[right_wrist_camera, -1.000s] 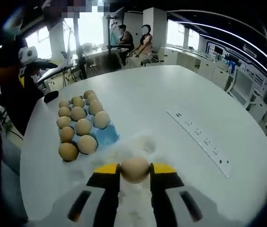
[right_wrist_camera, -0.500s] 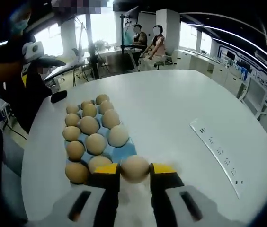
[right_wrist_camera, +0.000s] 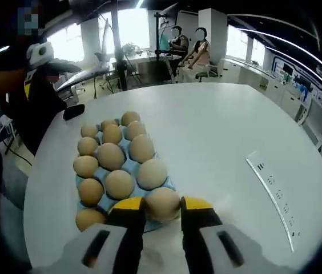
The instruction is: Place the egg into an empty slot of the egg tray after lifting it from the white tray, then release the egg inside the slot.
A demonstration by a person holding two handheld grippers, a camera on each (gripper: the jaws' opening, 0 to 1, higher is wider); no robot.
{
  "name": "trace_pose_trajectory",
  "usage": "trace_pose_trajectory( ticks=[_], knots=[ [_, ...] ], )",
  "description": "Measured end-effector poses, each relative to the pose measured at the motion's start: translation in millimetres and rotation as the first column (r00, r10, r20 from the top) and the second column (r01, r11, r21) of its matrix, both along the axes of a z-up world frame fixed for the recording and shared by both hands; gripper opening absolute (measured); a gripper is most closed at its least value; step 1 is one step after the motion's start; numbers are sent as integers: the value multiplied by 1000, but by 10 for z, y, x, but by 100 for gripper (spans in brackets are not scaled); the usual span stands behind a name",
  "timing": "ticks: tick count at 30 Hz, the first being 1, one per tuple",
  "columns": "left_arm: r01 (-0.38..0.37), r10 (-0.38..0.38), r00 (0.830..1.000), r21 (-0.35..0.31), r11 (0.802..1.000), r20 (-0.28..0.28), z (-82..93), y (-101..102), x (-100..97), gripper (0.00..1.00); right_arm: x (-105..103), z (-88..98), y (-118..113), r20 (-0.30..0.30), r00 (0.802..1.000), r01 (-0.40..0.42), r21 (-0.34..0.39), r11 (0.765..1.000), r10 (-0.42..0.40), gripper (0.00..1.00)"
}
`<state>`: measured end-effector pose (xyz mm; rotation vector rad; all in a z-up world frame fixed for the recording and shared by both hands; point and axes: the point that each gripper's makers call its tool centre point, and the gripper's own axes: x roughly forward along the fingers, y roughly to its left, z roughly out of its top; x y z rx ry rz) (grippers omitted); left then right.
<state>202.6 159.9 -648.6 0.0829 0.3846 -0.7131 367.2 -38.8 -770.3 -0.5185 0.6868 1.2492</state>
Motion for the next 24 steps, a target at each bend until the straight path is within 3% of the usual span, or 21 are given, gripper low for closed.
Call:
trace_pose_trajectory(
  ticks=[14,24],
  knots=[
    [-15,15,1000,0,1000,-2,-8,56,-2,90,-48,-127,-13,-5,1000,-15,-41,999,15,26],
    [-11,11,1000,-3,1000,2,2,24,16,90,-41,-16,-54,-2,1000,6,-4,1000,-6,28]
  ],
)
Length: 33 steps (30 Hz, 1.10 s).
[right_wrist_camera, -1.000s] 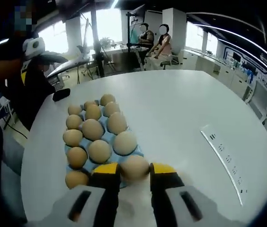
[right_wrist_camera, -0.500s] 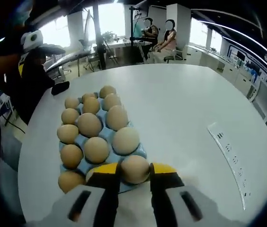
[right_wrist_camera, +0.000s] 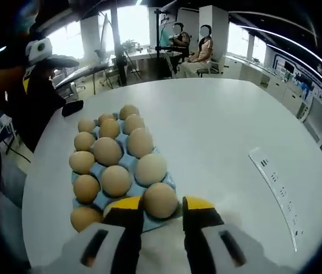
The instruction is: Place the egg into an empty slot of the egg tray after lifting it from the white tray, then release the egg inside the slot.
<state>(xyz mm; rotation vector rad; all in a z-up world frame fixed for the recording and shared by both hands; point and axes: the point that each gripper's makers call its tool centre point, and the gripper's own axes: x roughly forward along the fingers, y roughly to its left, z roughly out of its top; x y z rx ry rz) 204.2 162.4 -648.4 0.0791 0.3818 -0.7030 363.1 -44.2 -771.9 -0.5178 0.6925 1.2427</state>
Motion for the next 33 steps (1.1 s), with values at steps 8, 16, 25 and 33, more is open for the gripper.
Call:
trace_pose_trajectory(
  ticks=[8,16,25,33],
  knots=[
    [12,-12,1000,3,1000,5,11,-54,23,90,-32,72,-38,5,1000,11,19,1000,-11,28],
    [22,-22,1000,3,1000,7,18,-95,32,90,-67,92,-152,-1,999,43,39,998,-43,28],
    [35,-35,999,3,999,8,10,-152,45,90,-122,119,-267,-5,998,68,58,996,-68,30],
    [41,-41,999,-1,999,10,6,-203,35,90,-249,220,-406,7,995,96,97,991,-97,37]
  ],
)
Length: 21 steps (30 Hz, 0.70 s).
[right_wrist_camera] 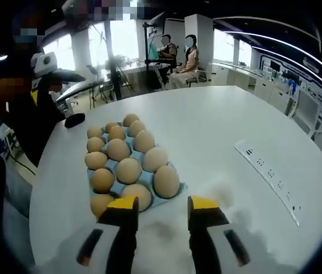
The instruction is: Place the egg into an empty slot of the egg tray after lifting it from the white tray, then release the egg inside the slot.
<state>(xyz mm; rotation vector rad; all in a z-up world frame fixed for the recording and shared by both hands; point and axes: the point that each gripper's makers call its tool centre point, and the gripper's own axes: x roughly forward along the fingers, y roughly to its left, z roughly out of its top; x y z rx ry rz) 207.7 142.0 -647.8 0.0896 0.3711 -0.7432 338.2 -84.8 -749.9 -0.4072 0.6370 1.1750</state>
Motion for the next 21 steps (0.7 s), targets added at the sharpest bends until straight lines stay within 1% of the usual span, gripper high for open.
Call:
trace_pose_trajectory(
  ticks=[5,11,15,21],
  knots=[
    [7,-7,1000,-1,1000,2,2,-47,-10,90,-77,32,-121,9,1000,22,16,1000,-22,42],
    [17,-17,1000,2,1000,7,23,-106,-25,90,-225,106,-314,22,998,59,41,997,-60,49],
    [20,-20,1000,0,1000,15,56,-133,-23,90,-288,140,-429,31,997,74,50,996,-76,51],
    [20,-20,1000,-2,1000,20,66,-167,-35,90,-384,228,-640,41,991,123,77,989,-126,59]
  ],
)
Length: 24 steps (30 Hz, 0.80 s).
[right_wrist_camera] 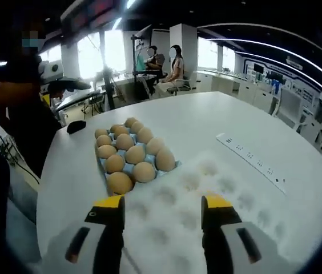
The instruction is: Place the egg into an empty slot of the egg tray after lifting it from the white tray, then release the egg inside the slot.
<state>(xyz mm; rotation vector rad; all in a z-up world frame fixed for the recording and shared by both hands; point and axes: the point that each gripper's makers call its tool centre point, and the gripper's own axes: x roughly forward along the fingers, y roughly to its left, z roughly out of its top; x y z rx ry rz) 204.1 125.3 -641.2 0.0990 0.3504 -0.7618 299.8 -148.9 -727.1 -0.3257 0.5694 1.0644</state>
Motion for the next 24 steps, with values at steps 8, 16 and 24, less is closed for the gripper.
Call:
trace_pose_trajectory(
  ticks=[8,16,24],
  knots=[
    [3,-3,1000,-2,1000,-8,-59,-42,-49,90,-173,127,-331,20,997,67,37,997,-68,71],
    [6,-6,1000,-2,1000,-8,-73,-61,-71,90,-381,240,-561,21,994,108,85,990,-110,79],
    [5,-5,1000,4,1000,-3,-53,-110,-107,90,-577,305,-729,11,990,137,120,983,-139,89]
  ],
)
